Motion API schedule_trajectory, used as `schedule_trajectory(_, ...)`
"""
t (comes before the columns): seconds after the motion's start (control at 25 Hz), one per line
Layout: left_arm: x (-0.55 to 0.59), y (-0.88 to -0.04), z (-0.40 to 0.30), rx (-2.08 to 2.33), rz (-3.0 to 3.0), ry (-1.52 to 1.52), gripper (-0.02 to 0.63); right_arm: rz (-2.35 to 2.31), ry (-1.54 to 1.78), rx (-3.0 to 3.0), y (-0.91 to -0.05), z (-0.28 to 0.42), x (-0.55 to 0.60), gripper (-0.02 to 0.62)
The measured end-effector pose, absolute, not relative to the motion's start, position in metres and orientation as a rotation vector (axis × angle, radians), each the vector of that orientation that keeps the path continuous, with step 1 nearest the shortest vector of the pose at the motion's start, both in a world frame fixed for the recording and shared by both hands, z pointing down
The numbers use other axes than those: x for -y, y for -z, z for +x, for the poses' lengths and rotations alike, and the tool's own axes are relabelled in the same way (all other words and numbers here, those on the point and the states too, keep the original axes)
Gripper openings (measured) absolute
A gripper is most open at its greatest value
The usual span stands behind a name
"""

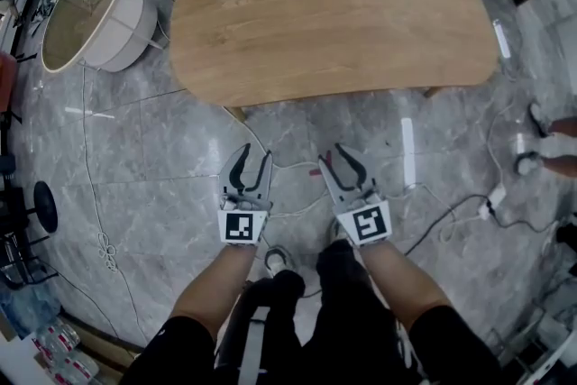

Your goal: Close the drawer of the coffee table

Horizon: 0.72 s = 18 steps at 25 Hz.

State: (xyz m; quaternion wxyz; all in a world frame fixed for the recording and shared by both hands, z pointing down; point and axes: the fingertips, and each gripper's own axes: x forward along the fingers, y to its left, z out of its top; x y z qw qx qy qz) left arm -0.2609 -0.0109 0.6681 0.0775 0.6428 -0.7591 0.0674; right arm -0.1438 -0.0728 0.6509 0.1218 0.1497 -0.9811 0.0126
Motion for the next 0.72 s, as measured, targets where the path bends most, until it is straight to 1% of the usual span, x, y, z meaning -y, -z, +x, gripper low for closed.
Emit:
schedule_trajectory(0.44,-0.043,-0.544,-0.256,2.255,1.951,-0.182,0.15,0.474,-0.059,2.895,-0.516,-0.144,0.033,0.129)
schedule_trajectory(0.56,-0.061,-0.502,-0.252,2.232,1.978,-0.195,0.15,0.477,-0.075,2.882,-0.475,-0.135,0.017,0.128)
schedule_trajectory(0.72,-0.079,-0.426,-0.25,2.229,2.031,-0.172,0.15,0.522,-0.116,2.896,-0.4,-0.125,0.001,0.129)
